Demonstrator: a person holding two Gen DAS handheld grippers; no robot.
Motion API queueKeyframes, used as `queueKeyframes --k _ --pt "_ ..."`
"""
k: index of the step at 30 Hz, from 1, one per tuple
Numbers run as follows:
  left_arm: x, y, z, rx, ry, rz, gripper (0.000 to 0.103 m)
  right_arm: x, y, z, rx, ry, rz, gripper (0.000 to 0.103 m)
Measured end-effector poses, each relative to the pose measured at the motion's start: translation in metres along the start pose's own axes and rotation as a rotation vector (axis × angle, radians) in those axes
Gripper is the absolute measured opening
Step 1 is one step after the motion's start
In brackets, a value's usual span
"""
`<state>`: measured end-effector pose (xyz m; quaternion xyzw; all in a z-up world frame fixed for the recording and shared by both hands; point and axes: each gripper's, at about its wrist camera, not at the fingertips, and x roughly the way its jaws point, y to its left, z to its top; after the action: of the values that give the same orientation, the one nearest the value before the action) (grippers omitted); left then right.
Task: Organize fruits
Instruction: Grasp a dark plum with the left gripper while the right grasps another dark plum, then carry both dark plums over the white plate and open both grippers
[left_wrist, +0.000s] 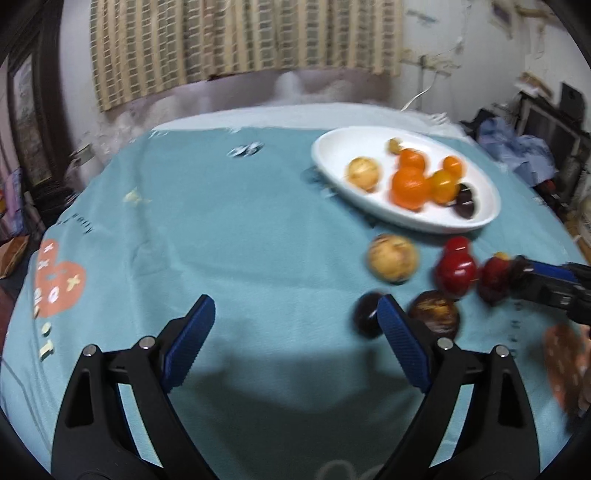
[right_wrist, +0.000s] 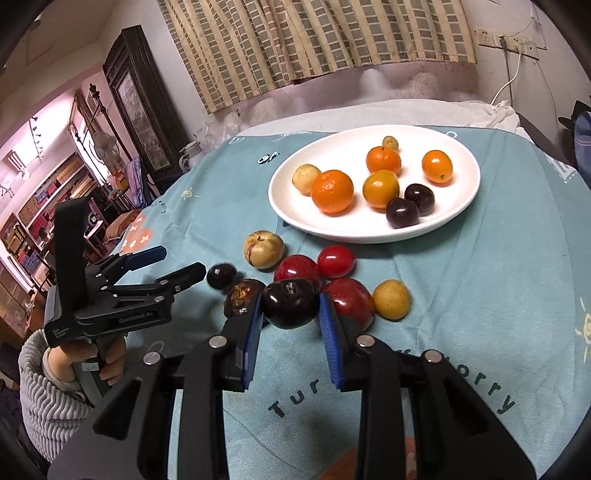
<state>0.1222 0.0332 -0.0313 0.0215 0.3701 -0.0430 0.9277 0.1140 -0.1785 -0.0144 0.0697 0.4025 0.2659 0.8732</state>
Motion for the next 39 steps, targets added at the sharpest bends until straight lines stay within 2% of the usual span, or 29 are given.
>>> queueKeyframes --k 2,4,6,11,13,15,17,23,24,27,35,39 --pt "-0.002 -0.013 -0.001 0.062 -0.022 0.0 0.09 -0.001 0.0 0.001 0.004 -0.003 -0.001 0.031" --pt "0.003 -0.025 -0.004 0.118 -0.013 0.001 0.086 -0.001 0.0 0.001 0.004 -0.004 0.001 0.031" --pt "0.008 -0.031 -0.008 0.144 0.017 -0.014 0.073 -0.001 0.001 0.002 0.002 -0.002 0.001 0.031" --pt "0.011 -0.023 -0.011 0.116 0.056 -0.038 0.061 -0.002 0.0 0.002 0.012 -0.006 0.002 0.031" --pt "0.015 -0.02 -0.012 0.103 0.079 -0.071 0.054 -0.002 -0.001 0.002 0.016 -0.007 0.005 0.031" --pt "0.017 -0.019 -0.012 0.099 0.087 -0.104 0.042 -0.002 0.0 0.002 0.015 -0.008 0.005 0.031" --pt "0.023 -0.02 -0.012 0.092 0.105 -0.129 0.038 -0.002 0.0 0.002 0.013 -0.007 0.006 0.031" --pt "0.032 -0.028 -0.009 0.107 0.126 -0.156 0.032 -0.001 0.0 0.001 0.017 -0.006 -0.002 0.031" --pt "0.032 -0.03 -0.008 0.114 0.125 -0.156 0.028 -0.001 -0.001 0.001 0.018 -0.004 -0.004 0.031" --pt "0.031 -0.031 -0.009 0.12 0.122 -0.153 0.027 0.0 -0.001 0.001 0.018 -0.001 -0.009 0.031" --pt "0.007 -0.027 0.001 0.089 0.019 -0.125 0.027 -0.011 -0.009 0.004 0.04 -0.055 -0.027 0.031" --pt "-0.005 -0.029 0.028 0.064 -0.034 -0.14 0.027 -0.025 -0.019 0.014 0.074 -0.115 -0.045 0.031"
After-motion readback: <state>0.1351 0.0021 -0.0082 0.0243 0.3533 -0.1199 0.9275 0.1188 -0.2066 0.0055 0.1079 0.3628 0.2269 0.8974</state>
